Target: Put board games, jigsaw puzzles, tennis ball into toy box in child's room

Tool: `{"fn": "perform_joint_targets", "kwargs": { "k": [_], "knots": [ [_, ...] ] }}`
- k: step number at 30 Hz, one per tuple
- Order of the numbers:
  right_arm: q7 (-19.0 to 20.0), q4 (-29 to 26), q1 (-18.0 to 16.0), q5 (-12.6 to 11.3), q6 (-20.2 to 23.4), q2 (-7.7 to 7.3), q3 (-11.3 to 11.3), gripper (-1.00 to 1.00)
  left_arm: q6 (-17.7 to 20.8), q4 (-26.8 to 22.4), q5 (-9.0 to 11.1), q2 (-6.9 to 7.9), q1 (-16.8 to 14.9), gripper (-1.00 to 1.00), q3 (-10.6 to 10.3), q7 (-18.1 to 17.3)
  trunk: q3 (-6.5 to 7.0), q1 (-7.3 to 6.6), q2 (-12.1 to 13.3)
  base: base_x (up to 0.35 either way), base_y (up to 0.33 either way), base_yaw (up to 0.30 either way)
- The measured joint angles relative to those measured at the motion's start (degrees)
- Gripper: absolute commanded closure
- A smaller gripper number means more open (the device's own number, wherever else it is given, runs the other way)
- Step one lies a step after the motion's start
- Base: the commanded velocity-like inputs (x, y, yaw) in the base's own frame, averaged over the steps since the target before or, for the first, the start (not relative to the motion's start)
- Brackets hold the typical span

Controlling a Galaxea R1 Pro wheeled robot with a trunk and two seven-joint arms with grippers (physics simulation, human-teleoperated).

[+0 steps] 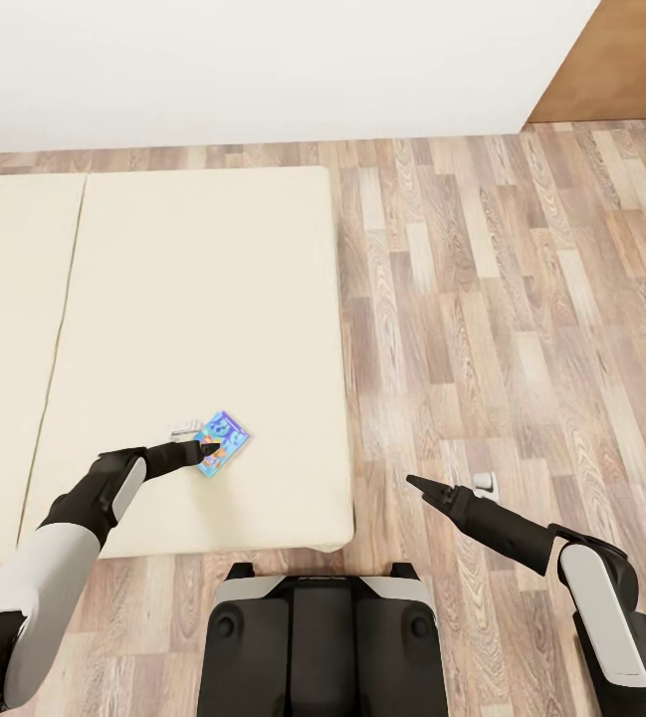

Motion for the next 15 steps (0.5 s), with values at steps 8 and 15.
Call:
{"fn": "perform_joint_targets", "kwargs": {
  "k": [8, 15],
  "knots": [
    [0.0, 0.0, 0.0, 0.0, 0.0, 0.01, 0.0, -1.0, -0.1, 0.0, -0.3, 0.01, 0.0, -1.0, 0.0, 0.1, 0.0, 0.0, 0.0, 0.0, -0.103, 0.0],
    [0.0, 0.0, 0.0, 0.0, 0.0, 0.0, 0.0, -1.0, 0.1, -1.0, 0.1, 0.0, 0.0, -1.0, 0.0, 0.0, 0.0, 0.0, 0.0, 0.0, -0.065, 0.0]
  ]
}}
